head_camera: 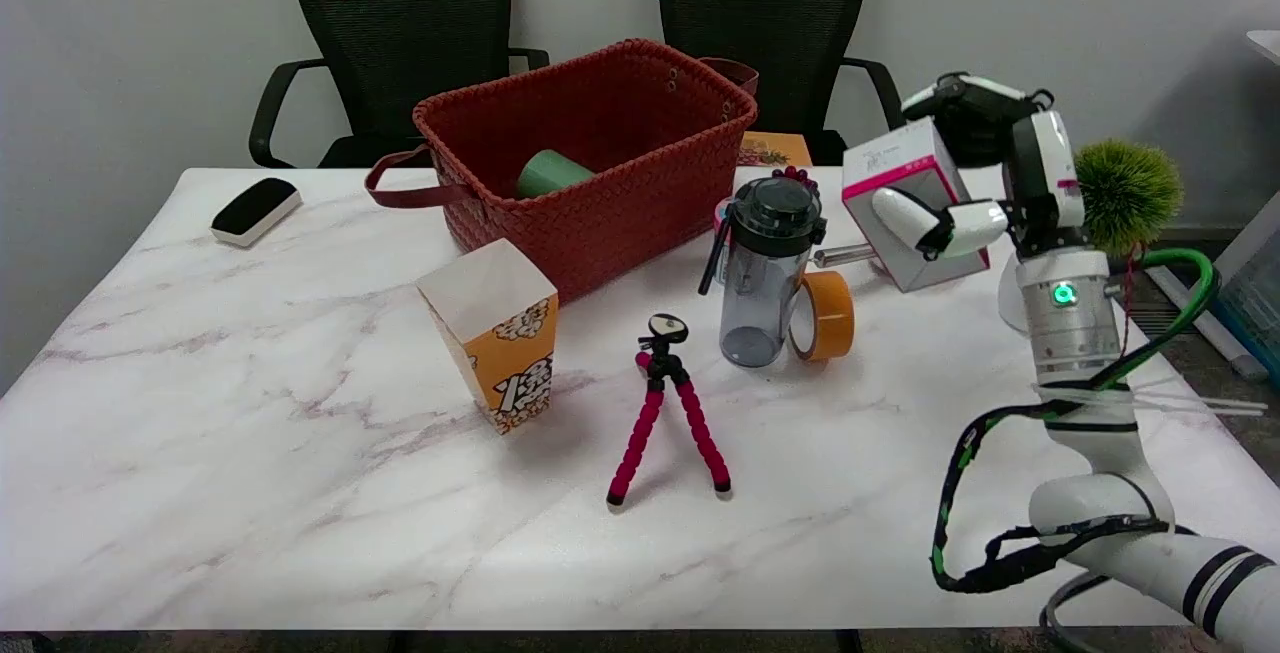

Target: Place the white paper box into the brown storage basket.

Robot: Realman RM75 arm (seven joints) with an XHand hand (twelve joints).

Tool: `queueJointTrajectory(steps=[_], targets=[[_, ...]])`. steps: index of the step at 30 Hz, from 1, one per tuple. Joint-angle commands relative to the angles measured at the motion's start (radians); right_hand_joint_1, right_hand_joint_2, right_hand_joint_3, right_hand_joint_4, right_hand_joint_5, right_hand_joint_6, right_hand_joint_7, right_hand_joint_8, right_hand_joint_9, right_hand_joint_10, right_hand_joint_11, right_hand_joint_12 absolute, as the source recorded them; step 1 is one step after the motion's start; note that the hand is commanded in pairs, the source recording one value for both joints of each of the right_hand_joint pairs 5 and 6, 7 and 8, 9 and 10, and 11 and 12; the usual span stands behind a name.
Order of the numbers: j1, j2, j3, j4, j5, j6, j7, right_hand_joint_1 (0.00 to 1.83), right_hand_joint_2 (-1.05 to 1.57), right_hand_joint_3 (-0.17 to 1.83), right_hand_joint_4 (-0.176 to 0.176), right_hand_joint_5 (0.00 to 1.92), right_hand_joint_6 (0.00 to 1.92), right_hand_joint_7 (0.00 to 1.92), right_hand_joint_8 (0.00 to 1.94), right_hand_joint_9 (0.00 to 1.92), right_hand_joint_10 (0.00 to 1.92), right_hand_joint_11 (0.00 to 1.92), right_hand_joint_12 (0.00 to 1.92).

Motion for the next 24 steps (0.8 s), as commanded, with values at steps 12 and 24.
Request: queueJointTrajectory(steps=[12, 24], targets=[[0.239, 0.007, 0.043, 0.532, 0.089, -0.568, -0.6, 1.19, 0.04, 1.21, 0.0, 0.87, 0.87, 1.35, 1.35, 1.26, 1.26, 1.77, 1.77], [0.748, -0.089, -0.179, 0.324, 0.216, -0.833, -0.677, 1.2, -0.03, 1.29, 0.0, 0.86, 0.86, 1.32, 1.32, 1.24, 1.24, 1.74, 1.74]])
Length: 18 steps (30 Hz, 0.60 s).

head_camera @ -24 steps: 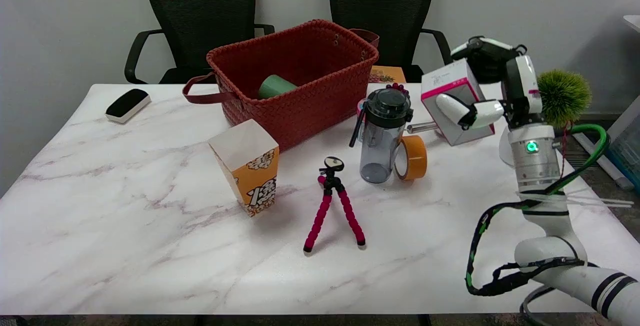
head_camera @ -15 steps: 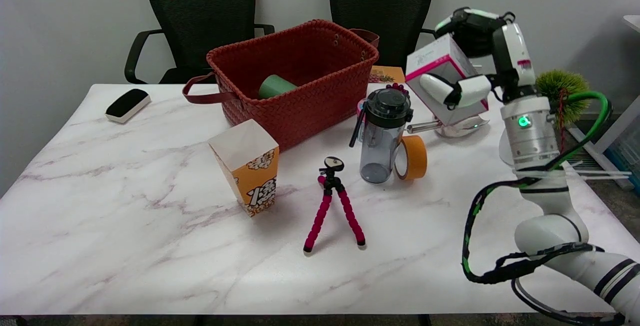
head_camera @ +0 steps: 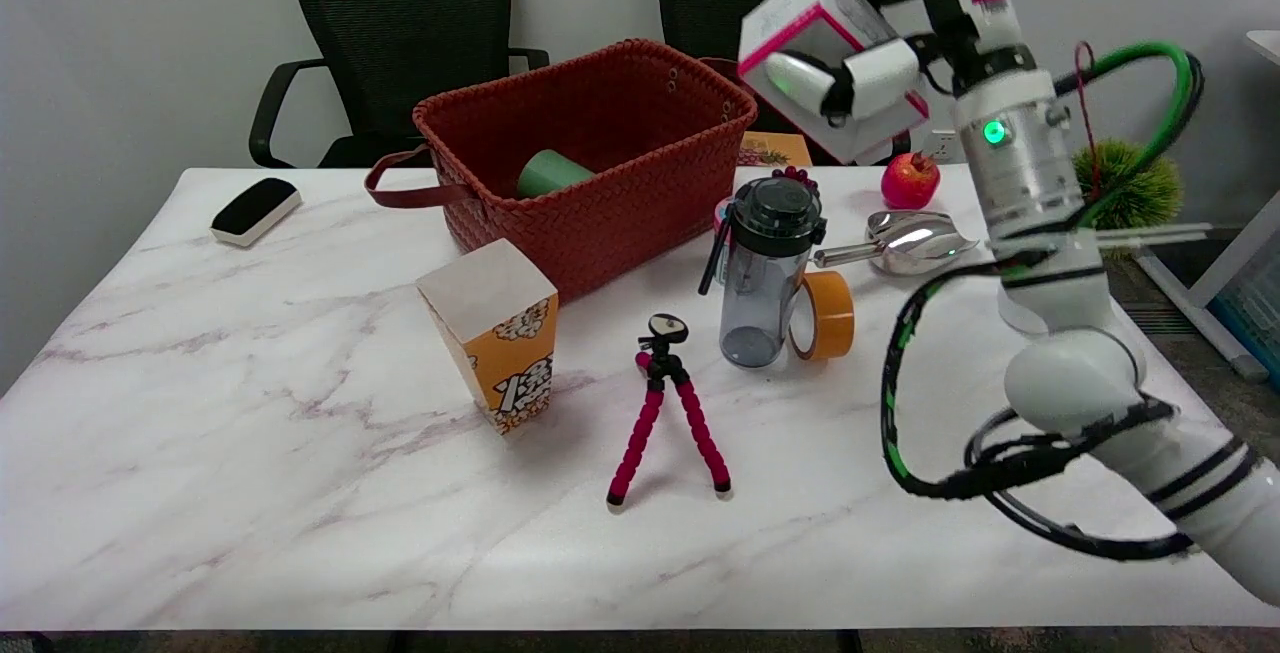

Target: Place the white paper box into the brown storage basket.

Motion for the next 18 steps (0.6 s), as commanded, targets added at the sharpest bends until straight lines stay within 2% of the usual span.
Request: queueJointTrajectory(steps=[1, 4, 13, 18], targets=[[0.596, -0.116, -0.249, -0.134, 0.146, -0.382, -0.203, 1.2, -0.03, 1.3, 0.0, 0.86, 0.86, 1.32, 1.32, 1.24, 1.24, 1.74, 1.74], [0.676, -0.161, -0.287, -0.218, 0.144, -0.425, -0.203, 1.2, -0.06, 1.33, 0.0, 0.85, 0.85, 1.32, 1.32, 1.23, 1.23, 1.71, 1.71], [0.969, -0.348, -0.421, -0.6, 0.127, -0.498, -0.213, 1.21, -0.13, 1.42, 0.0, 0.83, 0.83, 1.27, 1.27, 1.21, 1.21, 1.68, 1.68], [1.07, -0.464, -0.44, -0.846, 0.029, -0.49, -0.214, 1.21, -0.14, 1.42, 0.0, 0.82, 0.82, 1.27, 1.27, 1.21, 1.21, 1.67, 1.67]])
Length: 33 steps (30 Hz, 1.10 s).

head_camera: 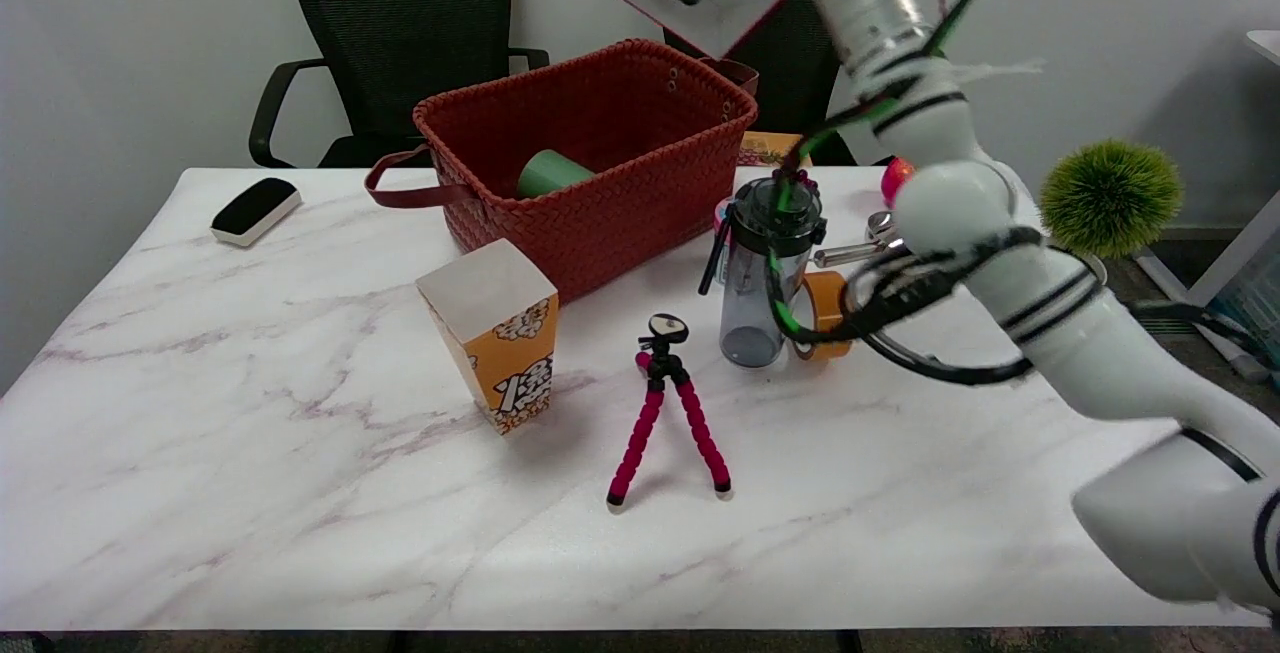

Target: Place the white paper box into the brown storage basket.

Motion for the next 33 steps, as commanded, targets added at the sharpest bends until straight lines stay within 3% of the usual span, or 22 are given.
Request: queueJointTrajectory(steps=[1, 11, 18, 33], targets=[[0.532, -0.333, -0.219, -0.646, -0.087, -0.172, -0.061, 1.21, -0.14, 1.42, 0.0, 0.82, 0.82, 1.27, 1.27, 1.21, 1.21, 1.68, 1.68], [0.625, -0.456, -0.221, -0.913, -0.279, -0.225, -0.061, 1.21, -0.16, 1.43, 0.0, 0.81, 0.81, 1.26, 1.26, 1.2, 1.2, 1.67, 1.67], [0.603, -0.461, -0.245, -0.925, -0.356, -0.336, -0.061, 1.2, -0.16, 1.44, 0.0, 0.81, 0.81, 1.27, 1.27, 1.2, 1.2, 1.67, 1.67], [0.544, -0.433, -0.257, -0.937, -0.393, -0.336, -0.061, 1.19, -0.14, 1.43, 0.0, 0.8, 0.8, 1.27, 1.27, 1.19, 1.19, 1.67, 1.67]])
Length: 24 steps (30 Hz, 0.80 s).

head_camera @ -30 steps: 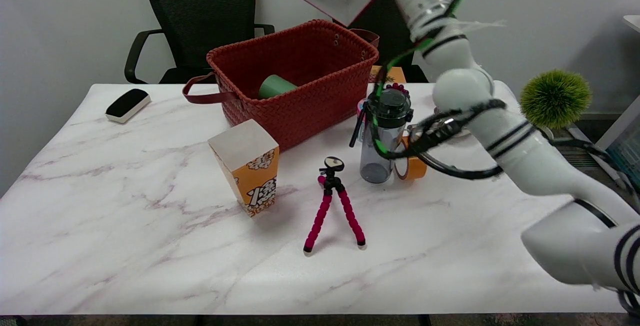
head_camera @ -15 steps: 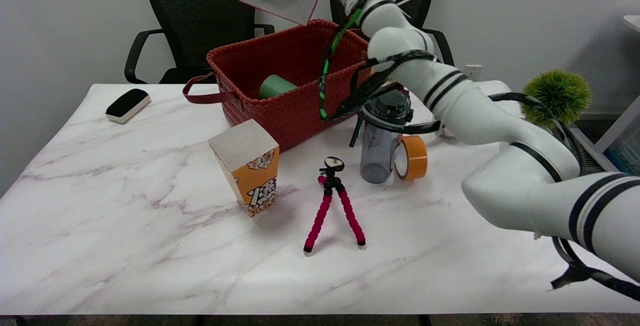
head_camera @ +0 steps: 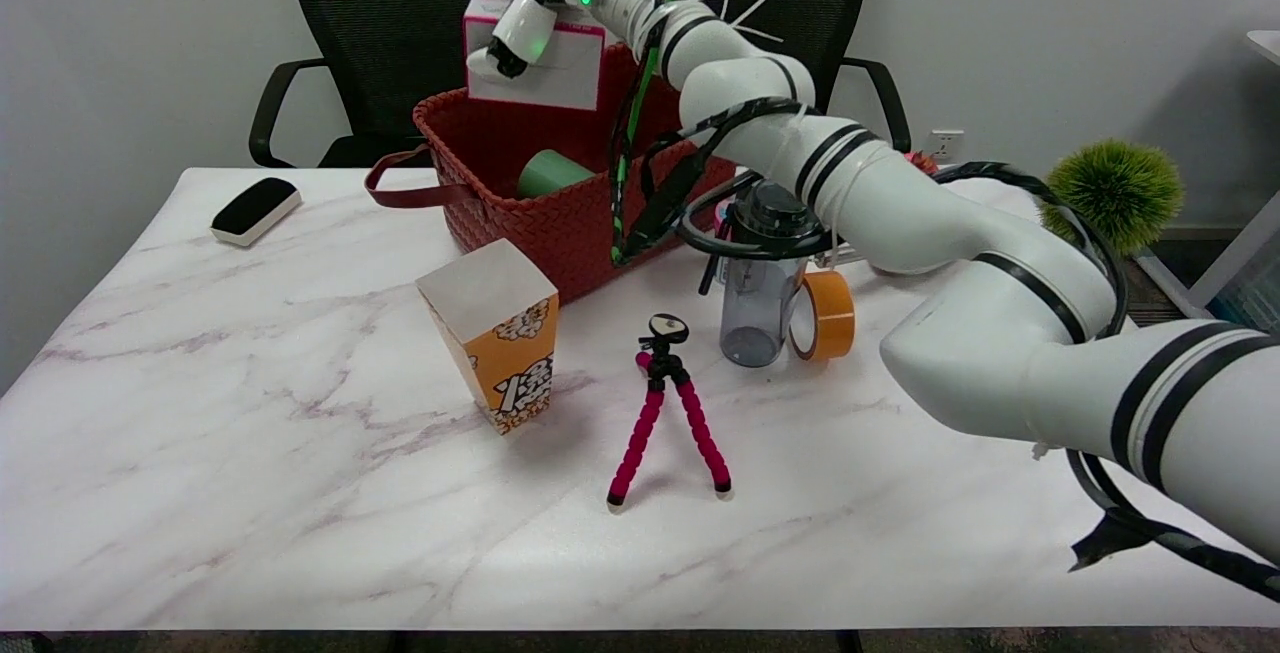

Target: Place the white paper box into the brown storage basket.

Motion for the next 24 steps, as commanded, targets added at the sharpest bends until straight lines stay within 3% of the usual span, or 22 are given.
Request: queueJointTrajectory(steps=[1, 15, 17, 18, 19, 21, 22, 23, 24], targets=[[0.011, -0.029, -0.028, -0.111, -0.123, -0.052, -0.004, 1.19, -0.14, 1.44, 0.0, 0.8, 0.8, 1.27, 1.27, 1.19, 1.19, 1.67, 1.67], [-0.005, -0.015, -0.026, -0.1, -0.179, -0.031, -0.004, 1.17, -0.16, 1.51, 0.0, 0.78, 0.78, 1.24, 1.24, 1.16, 1.16, 1.64, 1.64], [-0.006, -0.015, -0.026, -0.098, -0.179, -0.031, -0.004, 1.14, -0.37, 1.71, 0.0, 0.62, 0.62, 1.05, 1.05, 0.94, 0.94, 1.46, 1.46], [-0.007, -0.014, -0.026, -0.097, -0.179, -0.031, -0.004, 1.12, -0.48, 1.64, 0.0, 0.37, 0.37, 0.9, 0.9, 0.72, 0.72, 1.31, 1.31], [-0.007, -0.014, -0.026, -0.096, -0.179, -0.031, -0.004, 1.09, -0.55, 1.46, 0.0, 0.12, 0.12, 0.72, 0.72, 0.42, 0.42, 1.09, 1.09], [-0.012, -0.01, -0.026, -0.09, -0.179, -0.031, -0.004, 1.08, -0.49, 1.15, 0.0, 0.06, 0.06, 0.48, 0.48, 0.12, 0.12, 0.79, 0.79], [-0.013, -0.008, -0.026, -0.089, -0.179, -0.031, -0.004, 1.07, -0.46, 1.05, 0.0, 0.05, 0.05, 0.4, 0.4, 0.02, 0.02, 0.64, 0.64], [-0.016, -0.005, -0.026, -0.082, -0.179, -0.031, -0.004, 1.07, -0.37, 0.85, 0.0, 0.04, 0.04, 0.14, 0.14, 0.0, 0.0, 0.02, 0.02], [-0.019, -0.002, -0.026, -0.074, -0.18, -0.031, -0.004, 1.07, -0.34, 0.8, 0.0, 0.04, 0.04, 0.08, 0.08, 0.0, 0.0, 0.0, 0.0]])
